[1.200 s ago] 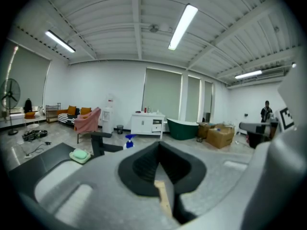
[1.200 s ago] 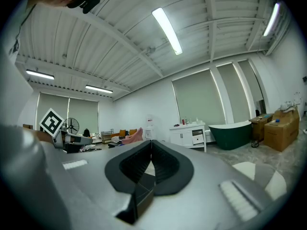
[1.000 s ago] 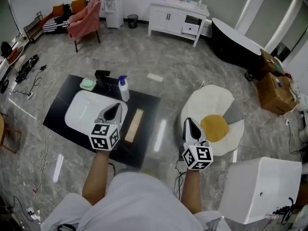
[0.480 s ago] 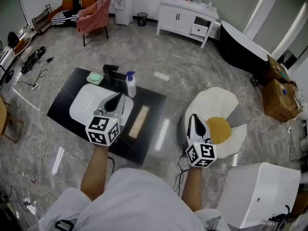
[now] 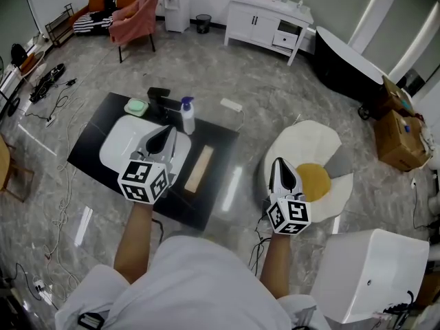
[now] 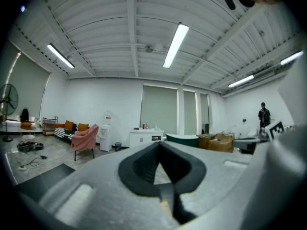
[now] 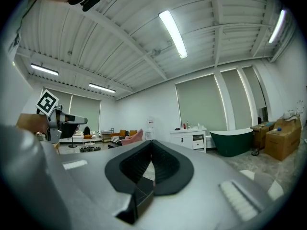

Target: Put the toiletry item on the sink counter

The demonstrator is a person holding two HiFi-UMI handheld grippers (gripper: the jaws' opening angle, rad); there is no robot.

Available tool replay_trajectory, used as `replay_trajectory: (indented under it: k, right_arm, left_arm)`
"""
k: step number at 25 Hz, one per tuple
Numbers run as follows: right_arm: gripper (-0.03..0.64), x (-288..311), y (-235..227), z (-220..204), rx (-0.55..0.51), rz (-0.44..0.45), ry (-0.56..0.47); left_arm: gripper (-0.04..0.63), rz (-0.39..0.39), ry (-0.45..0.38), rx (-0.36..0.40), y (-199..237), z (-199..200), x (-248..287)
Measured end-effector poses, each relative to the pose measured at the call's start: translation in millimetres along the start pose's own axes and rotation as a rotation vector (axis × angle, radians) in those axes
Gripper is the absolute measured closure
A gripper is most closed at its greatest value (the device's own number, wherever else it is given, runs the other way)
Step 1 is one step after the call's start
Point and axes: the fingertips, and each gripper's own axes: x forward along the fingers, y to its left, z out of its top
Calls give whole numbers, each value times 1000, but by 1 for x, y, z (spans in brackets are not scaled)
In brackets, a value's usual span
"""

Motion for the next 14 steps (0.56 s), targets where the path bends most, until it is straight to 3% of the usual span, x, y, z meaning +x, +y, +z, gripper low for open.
replay_trajectory:
  k: [14]
  right_arm:
    - [614, 5, 11, 13, -32, 23, -11]
  left_arm:
    - [597, 1, -18, -26, 5, 5, -7]
